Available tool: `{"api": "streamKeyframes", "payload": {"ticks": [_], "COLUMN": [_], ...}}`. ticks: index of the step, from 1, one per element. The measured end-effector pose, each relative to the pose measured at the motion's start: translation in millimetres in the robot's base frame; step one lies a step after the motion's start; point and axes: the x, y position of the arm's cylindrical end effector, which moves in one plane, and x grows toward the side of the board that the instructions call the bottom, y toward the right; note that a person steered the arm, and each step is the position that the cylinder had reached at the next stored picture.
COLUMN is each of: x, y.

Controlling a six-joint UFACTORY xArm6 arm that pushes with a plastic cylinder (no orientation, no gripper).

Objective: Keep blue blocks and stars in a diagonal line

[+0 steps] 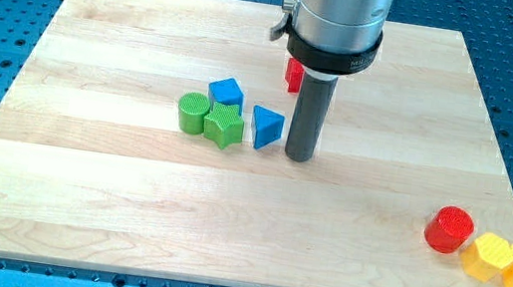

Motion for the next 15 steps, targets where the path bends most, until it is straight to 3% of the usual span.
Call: {"api": "streamKeyframes", "payload": {"ticks": [3, 8, 9, 10, 11, 13, 14, 15], "x": [7.1, -63.4, -45.3, -62.2, -96.4, -104.2, -112.1, -154.1], "y": [1.5, -12.1, -2.5, 34.4, 35.9, 4.7, -51.3, -31.9]}}
